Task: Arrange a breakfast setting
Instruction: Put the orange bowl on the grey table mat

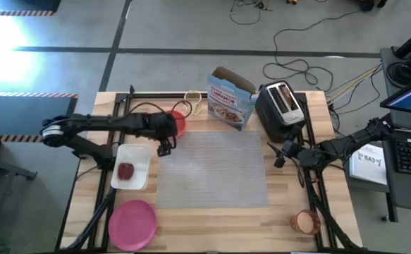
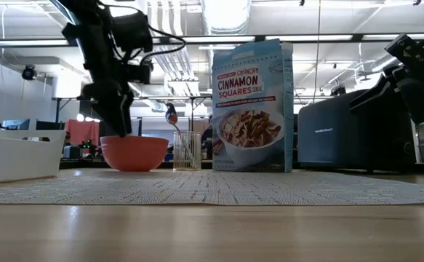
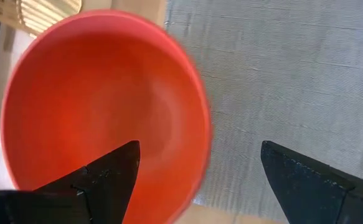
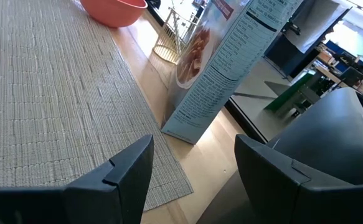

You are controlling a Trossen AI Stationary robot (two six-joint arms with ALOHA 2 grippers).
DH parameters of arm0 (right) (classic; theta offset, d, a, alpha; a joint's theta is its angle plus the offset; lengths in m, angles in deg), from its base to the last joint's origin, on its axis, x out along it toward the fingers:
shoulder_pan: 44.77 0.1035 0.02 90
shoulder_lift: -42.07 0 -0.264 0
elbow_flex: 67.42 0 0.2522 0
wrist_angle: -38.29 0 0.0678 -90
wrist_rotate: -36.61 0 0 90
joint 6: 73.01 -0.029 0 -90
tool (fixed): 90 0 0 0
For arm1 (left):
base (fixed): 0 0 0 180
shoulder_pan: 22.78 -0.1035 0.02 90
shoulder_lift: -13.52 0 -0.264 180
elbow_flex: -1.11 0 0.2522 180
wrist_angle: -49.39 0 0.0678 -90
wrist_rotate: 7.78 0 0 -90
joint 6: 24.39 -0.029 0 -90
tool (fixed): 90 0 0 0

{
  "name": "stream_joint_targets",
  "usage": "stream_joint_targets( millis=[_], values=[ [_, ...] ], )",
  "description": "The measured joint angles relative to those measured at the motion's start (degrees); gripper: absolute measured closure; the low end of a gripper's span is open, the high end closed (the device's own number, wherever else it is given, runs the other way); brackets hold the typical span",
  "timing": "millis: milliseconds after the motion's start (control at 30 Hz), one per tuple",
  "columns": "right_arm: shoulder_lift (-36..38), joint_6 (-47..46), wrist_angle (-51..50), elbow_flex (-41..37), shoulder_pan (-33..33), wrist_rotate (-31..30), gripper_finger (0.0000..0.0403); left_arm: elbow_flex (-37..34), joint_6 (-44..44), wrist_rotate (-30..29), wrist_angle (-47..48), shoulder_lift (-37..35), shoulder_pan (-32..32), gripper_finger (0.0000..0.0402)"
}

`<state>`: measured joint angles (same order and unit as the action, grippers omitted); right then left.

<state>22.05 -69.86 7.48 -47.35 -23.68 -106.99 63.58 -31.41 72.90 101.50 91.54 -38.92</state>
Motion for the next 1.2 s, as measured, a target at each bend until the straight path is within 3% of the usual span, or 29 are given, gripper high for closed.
stream_joint_targets(
  millis=[467,1200],
  values=[
    [-0.01,-0.01,-0.01,-0.01,-0.01,0.0,0.0188,0.0,1.11,2.58,-1.77,6.19,-6.15,0.0152],
    [-0.01,0.01,0.0,0.01,0.01,0.0,0.0188,1.82,5.99,5.94,1.61,5.58,-5.03,0.0389]
  ],
)
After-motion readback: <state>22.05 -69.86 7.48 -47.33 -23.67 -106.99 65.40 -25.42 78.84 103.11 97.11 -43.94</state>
